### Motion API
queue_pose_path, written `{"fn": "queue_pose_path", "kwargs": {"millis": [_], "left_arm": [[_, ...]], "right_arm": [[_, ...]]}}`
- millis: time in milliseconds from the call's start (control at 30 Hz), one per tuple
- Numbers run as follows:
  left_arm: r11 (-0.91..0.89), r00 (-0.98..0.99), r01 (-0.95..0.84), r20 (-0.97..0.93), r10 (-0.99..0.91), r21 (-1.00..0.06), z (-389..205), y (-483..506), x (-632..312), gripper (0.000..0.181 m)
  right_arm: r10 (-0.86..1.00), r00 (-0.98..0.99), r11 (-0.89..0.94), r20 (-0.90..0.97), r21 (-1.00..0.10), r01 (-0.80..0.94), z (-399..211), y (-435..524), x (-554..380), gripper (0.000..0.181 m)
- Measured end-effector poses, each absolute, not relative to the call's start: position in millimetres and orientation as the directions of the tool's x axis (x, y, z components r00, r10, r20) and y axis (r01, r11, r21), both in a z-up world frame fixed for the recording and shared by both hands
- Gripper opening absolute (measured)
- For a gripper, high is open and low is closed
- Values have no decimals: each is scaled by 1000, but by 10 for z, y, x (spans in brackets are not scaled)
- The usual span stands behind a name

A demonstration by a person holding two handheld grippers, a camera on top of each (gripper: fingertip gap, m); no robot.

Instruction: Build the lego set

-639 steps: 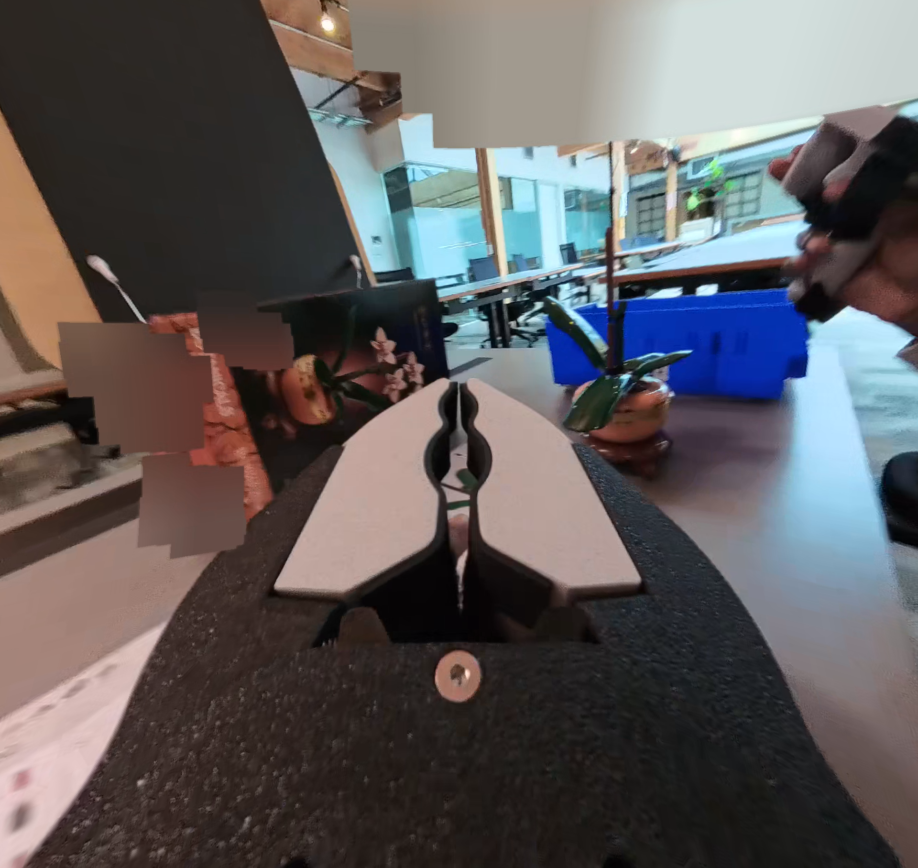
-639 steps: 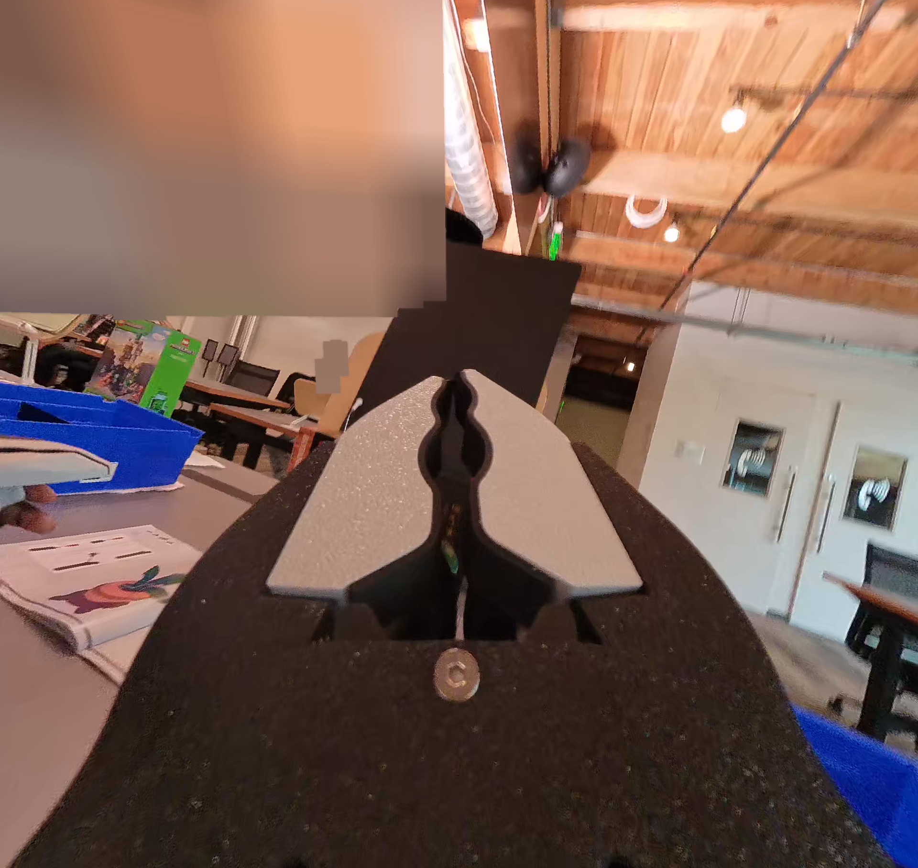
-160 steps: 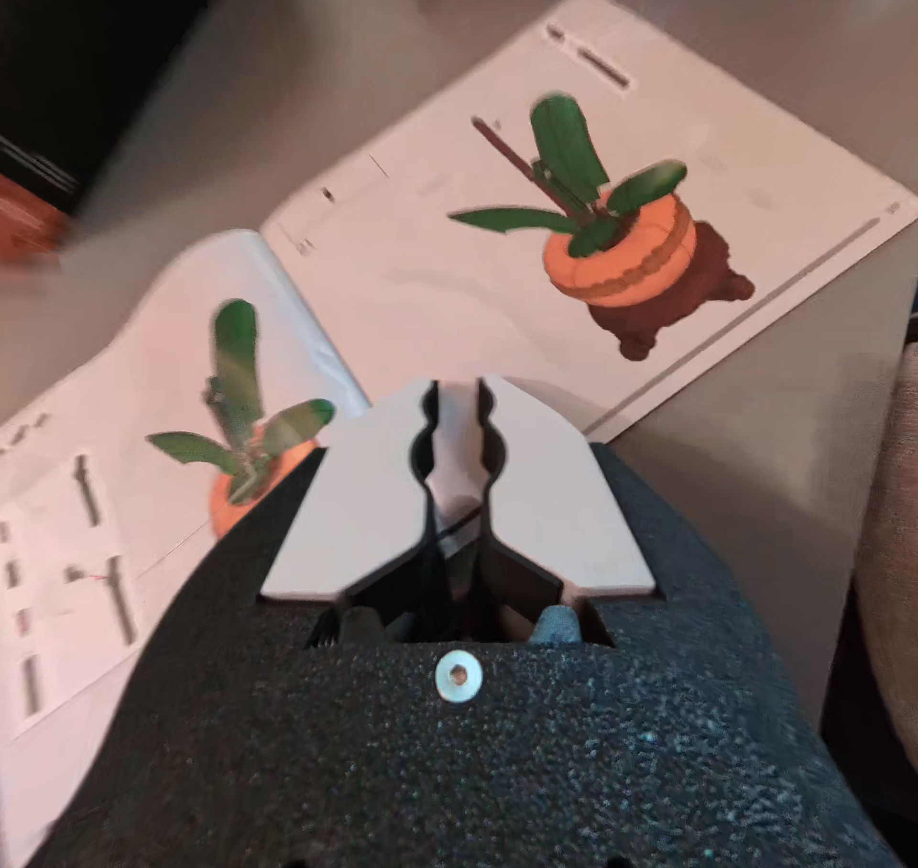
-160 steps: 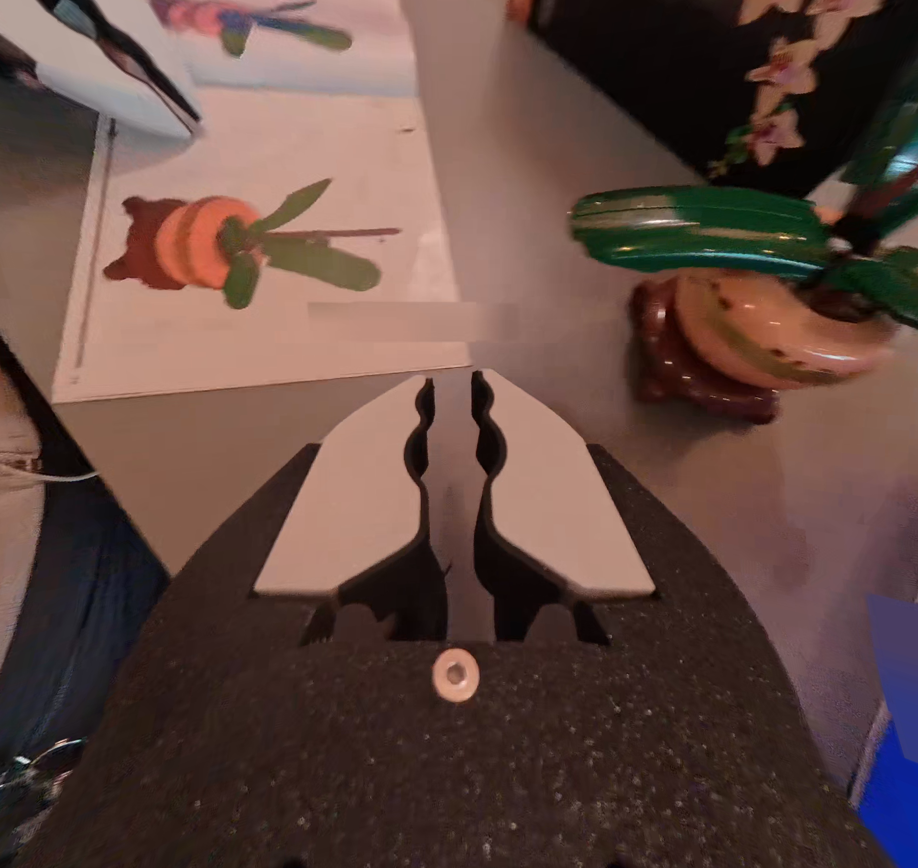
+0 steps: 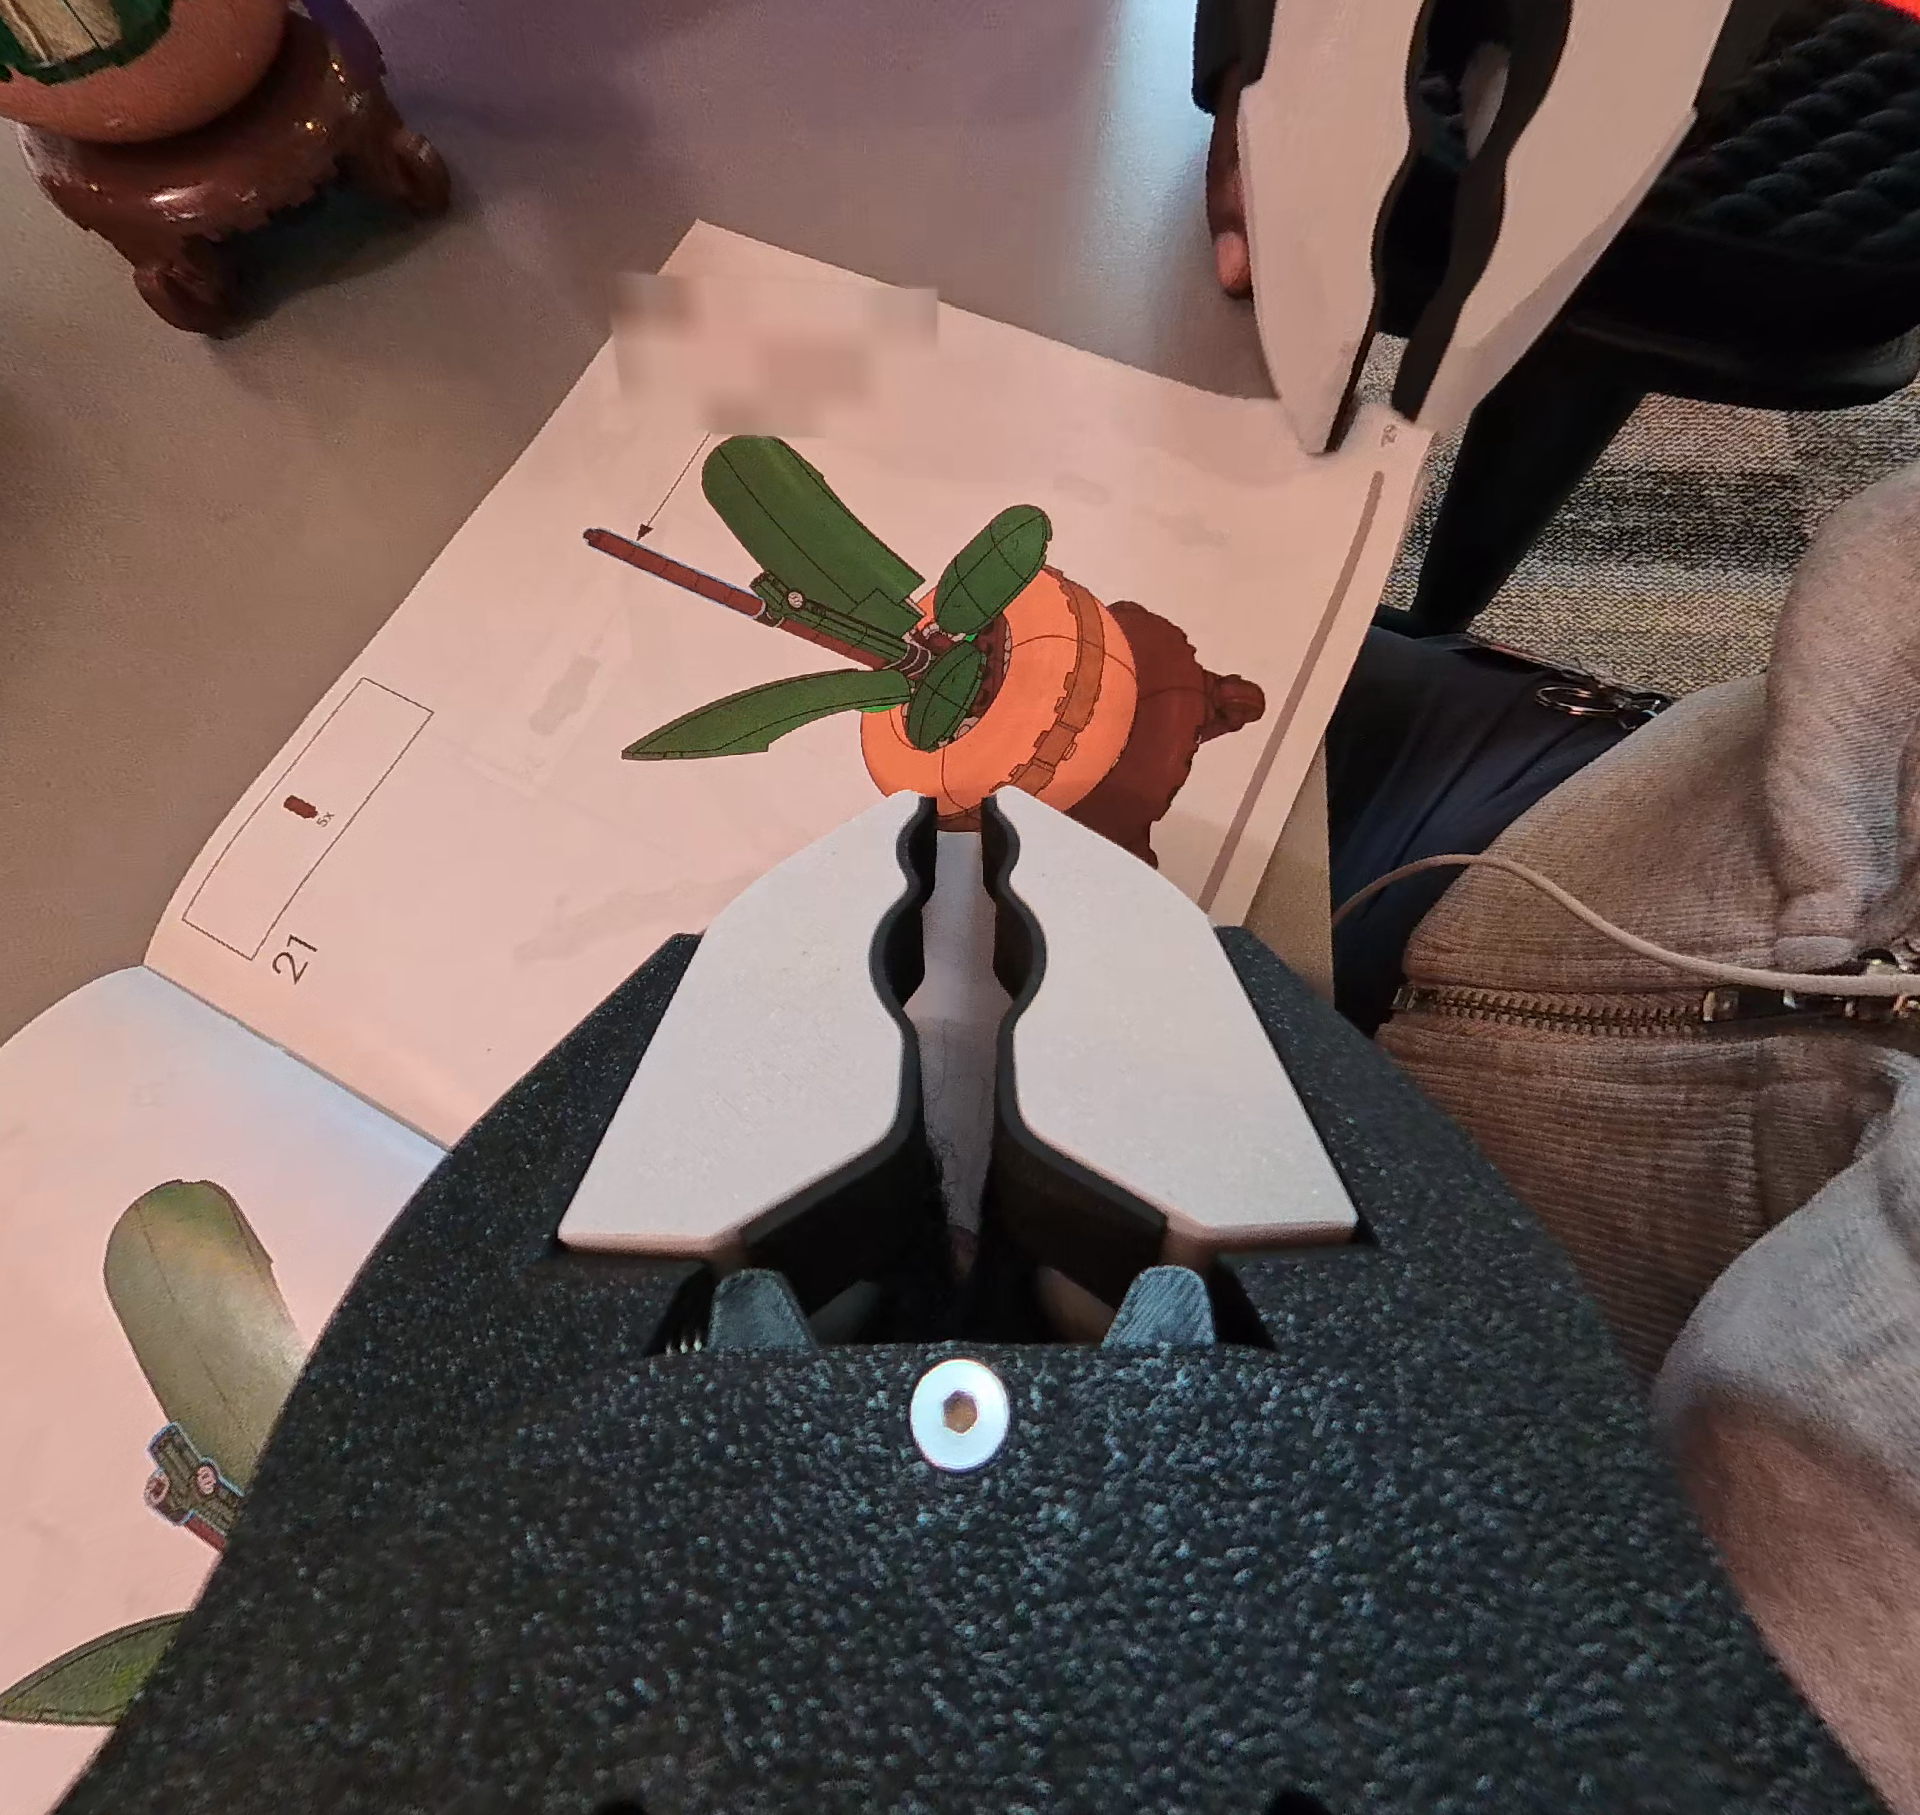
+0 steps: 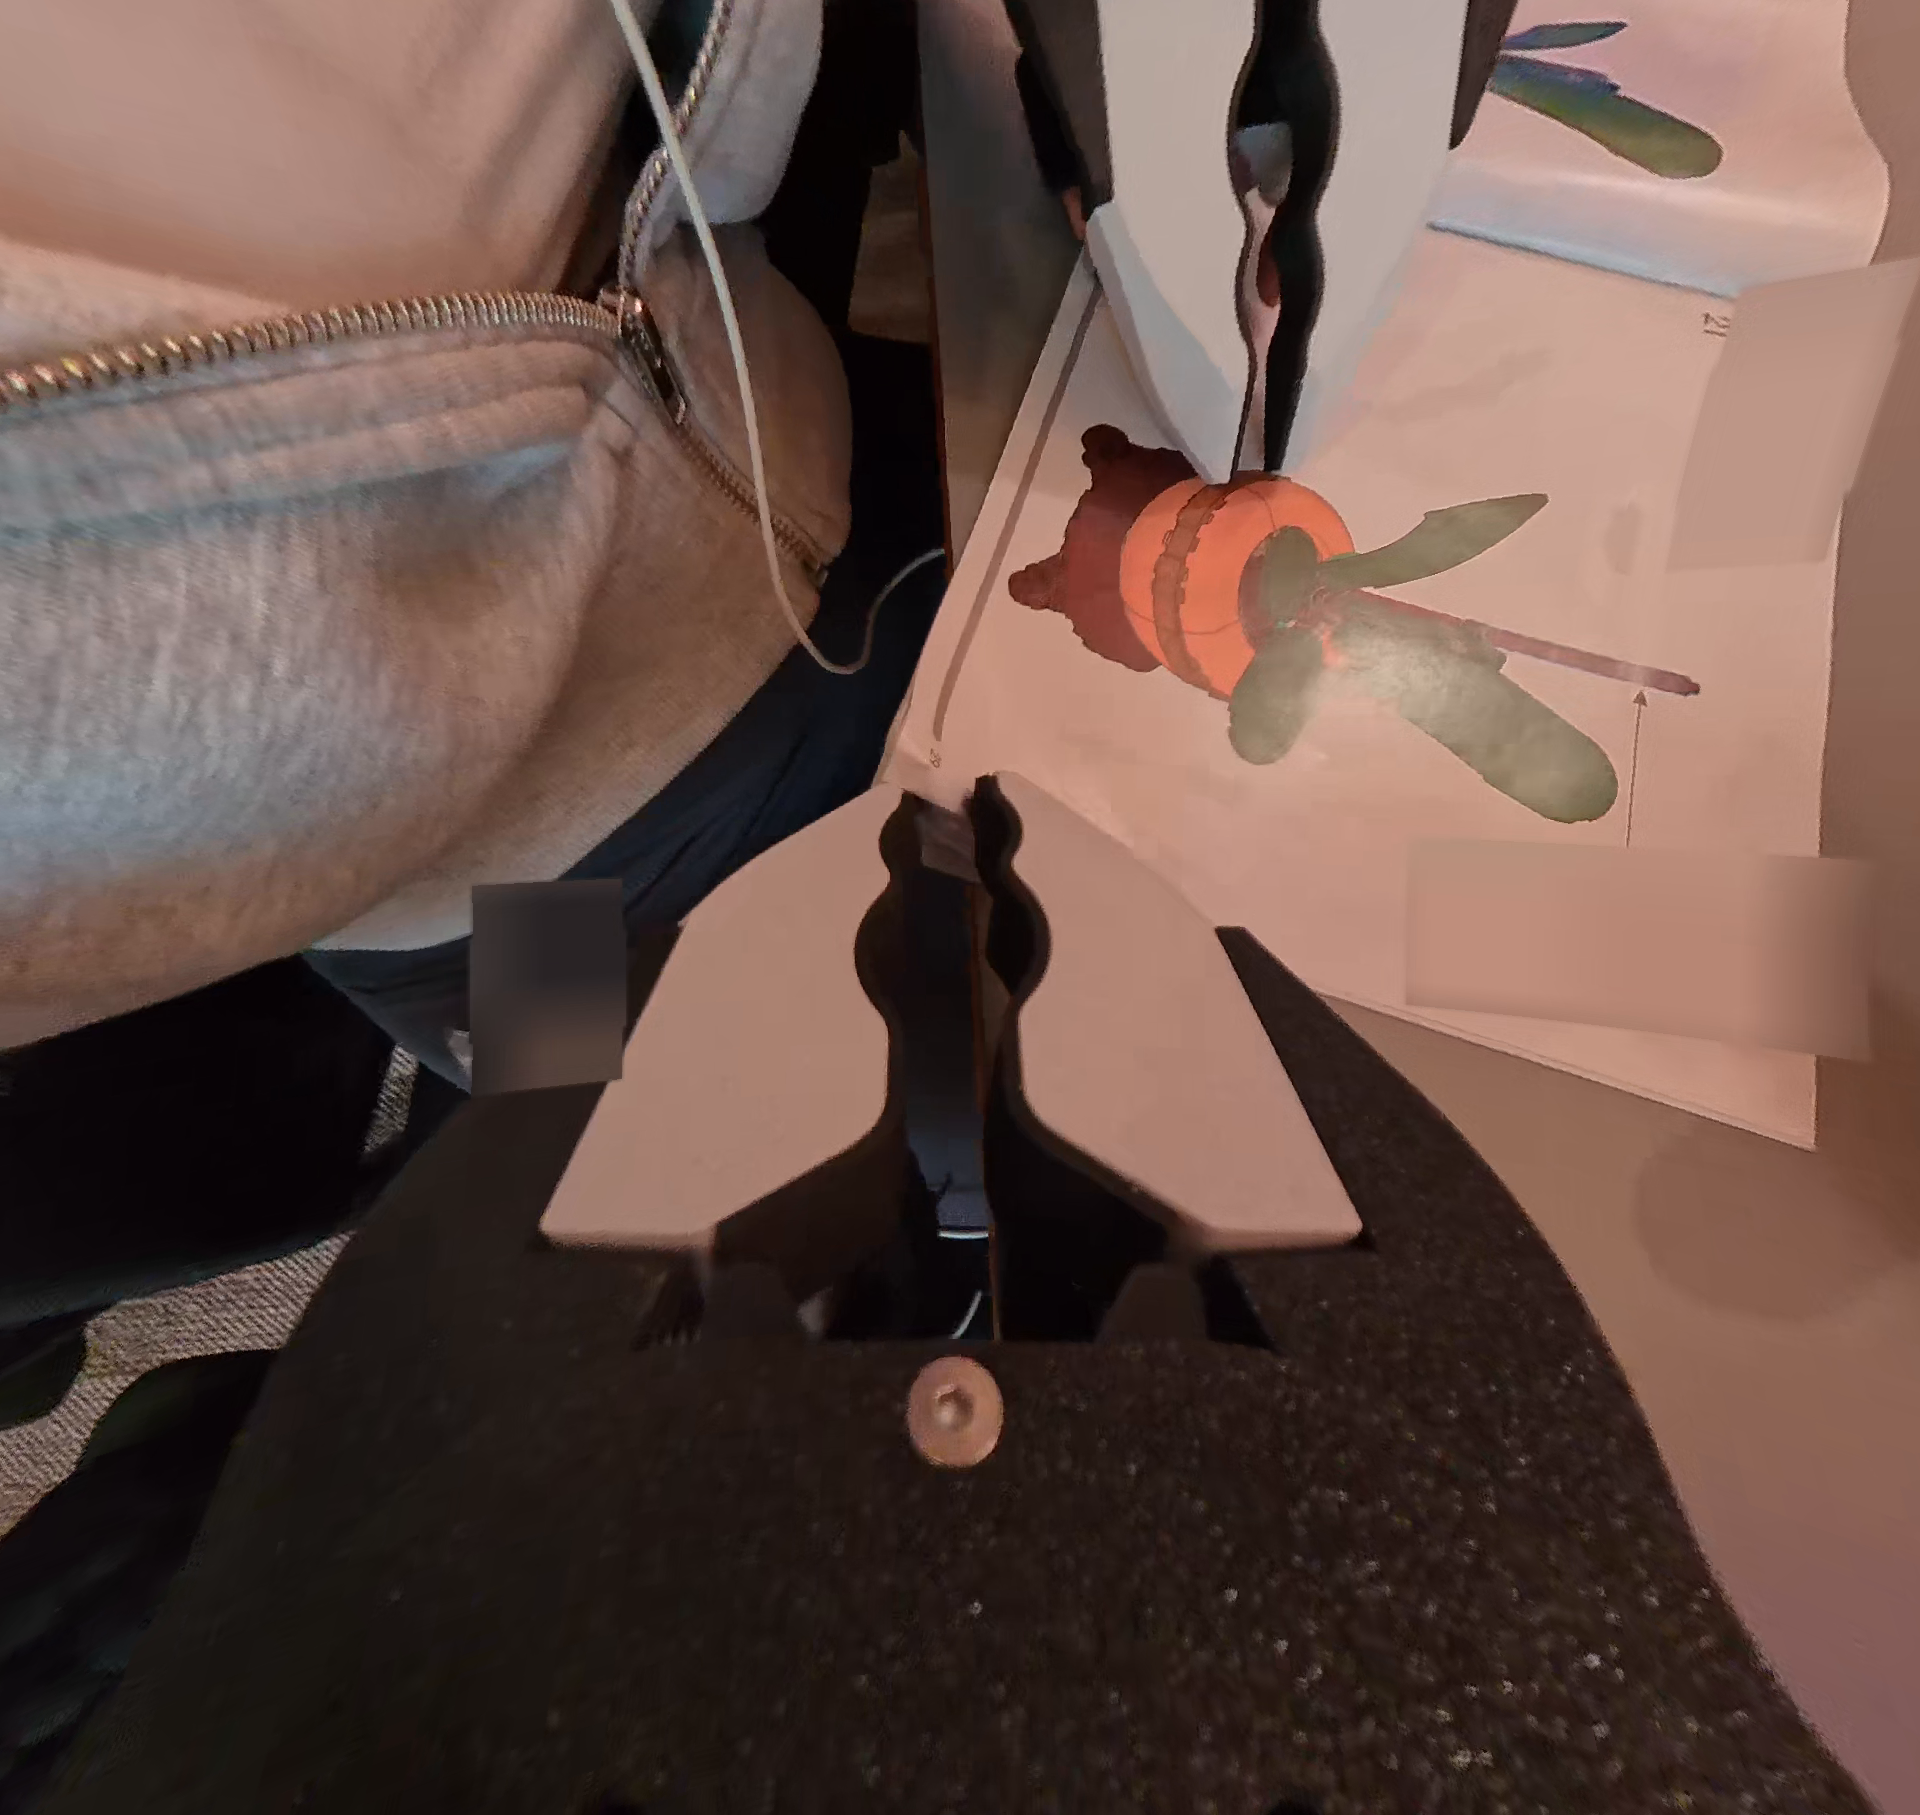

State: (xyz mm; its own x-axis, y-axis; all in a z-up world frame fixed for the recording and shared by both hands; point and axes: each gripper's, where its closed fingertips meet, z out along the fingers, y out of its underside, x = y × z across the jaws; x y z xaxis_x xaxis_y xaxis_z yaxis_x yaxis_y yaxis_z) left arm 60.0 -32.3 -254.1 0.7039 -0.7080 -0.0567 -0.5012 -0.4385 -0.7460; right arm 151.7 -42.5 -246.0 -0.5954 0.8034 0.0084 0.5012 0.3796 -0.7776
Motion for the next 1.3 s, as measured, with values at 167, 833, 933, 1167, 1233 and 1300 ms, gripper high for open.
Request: {"fn": "queue_pose_path", "kwargs": {"millis": [167, 833, 933, 1167, 1233, 1300], "left_arm": [[-422, 703, -512, -83, -706, -748, -2530, -306, 600, 9], [-360, 507, -265, 188, -841, -895, -2094, -333, 1501, 13], [-369, 505, -262, 200, -839, -892, -2105, -320, 1494, 11], [-385, 502, -251, 221, -836, -888, -2108, -307, 1482, 4], [-384, 490, -259, 222, -843, -886, -2113, -324, 1494, 2], [-380, 479, -264, 221, -850, -887, -2112, -342, 1506, 0]], "right_arm": [[823, -566, 291, -50, -818, 496, -2332, -360, 1472, 4], [828, -561, 310, -27, -811, 497, -2296, -317, 1426, 1], [827, -562, 315, -19, -812, 491, -2295, -321, 1427, 1], [825, -565, 311, -18, -821, 480, -2275, -331, 1431, 1], [824, -566, 312, -15, -821, 477, -2276, -335, 1430, 1], [824, -567, 313, -15, -822, 476, -2275, -344, 1432, 2]]}}
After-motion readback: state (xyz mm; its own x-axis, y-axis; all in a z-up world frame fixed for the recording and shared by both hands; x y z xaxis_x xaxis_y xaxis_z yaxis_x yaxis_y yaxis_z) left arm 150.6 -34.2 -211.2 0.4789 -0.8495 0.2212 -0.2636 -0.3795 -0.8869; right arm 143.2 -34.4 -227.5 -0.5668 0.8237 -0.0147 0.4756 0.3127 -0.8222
